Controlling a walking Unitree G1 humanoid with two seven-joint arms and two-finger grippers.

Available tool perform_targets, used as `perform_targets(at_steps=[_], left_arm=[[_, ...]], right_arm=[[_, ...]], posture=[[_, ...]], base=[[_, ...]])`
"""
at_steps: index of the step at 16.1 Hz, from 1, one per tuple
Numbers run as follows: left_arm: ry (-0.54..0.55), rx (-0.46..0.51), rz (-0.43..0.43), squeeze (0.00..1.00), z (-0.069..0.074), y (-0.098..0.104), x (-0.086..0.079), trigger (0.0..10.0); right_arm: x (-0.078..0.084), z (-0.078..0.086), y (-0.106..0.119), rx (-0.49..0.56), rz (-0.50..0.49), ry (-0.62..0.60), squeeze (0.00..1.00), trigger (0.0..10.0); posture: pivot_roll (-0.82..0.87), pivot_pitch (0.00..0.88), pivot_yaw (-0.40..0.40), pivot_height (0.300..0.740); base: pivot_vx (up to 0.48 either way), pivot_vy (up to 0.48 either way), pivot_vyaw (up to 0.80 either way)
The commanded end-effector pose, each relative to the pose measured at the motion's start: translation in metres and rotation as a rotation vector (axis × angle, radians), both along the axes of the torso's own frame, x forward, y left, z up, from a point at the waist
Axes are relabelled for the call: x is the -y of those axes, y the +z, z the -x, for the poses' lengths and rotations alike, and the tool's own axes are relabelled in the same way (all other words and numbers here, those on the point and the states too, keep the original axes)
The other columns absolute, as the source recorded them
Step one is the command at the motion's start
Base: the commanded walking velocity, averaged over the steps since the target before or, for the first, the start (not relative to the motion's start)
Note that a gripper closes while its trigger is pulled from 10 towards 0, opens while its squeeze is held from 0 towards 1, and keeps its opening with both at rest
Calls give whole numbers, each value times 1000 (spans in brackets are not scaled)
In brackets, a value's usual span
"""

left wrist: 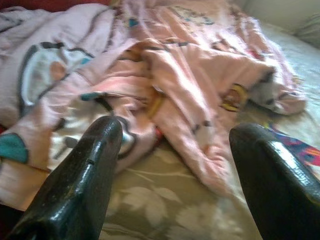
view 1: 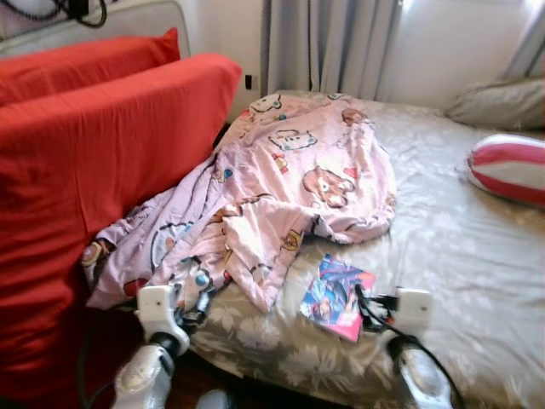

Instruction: Clean up the room

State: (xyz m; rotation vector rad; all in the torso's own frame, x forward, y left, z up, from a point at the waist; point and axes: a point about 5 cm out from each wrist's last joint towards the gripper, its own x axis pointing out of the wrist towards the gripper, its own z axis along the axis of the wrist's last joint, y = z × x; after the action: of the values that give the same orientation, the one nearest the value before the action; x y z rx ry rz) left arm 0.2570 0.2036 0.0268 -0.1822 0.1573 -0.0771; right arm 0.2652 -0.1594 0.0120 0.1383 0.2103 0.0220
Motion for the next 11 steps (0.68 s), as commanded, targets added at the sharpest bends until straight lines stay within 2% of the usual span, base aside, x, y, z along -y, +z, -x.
perform_targets(at_steps=[1, 5, 7, 10, 11], left_arm=[[-11, 22, 19, 0, -5, 6, 6, 10000], [-53, 46, 22, 0, -8, 11, 15, 10000], [-58, 48, 17, 0, -8, 13, 15, 10000], [-59, 57, 13, 0, -12, 18, 13, 10000], [-68, 61, 13, 0, -13, 20, 15, 10000]], right_arm=[[12, 1, -1, -15, 30, -43, 0, 10000], [15, -5, -2, -35, 33, -57, 0, 10000], [16, -14, -1, -70, 35, -68, 0, 10000], [9, -30, -1, -144, 39, -29, 0, 10000], [7, -33, -2, -167, 48, -28, 588, 10000]], posture=[[12, 0, -19, 633], [10, 0, -6, 633], [17, 14, 4, 633], [35, 38, 7, 633], [44, 42, 6, 633]], base=[[337, 0, 0], [69, 0, 0], [0, 0, 0], [0, 0, 0], [0, 0, 0]])
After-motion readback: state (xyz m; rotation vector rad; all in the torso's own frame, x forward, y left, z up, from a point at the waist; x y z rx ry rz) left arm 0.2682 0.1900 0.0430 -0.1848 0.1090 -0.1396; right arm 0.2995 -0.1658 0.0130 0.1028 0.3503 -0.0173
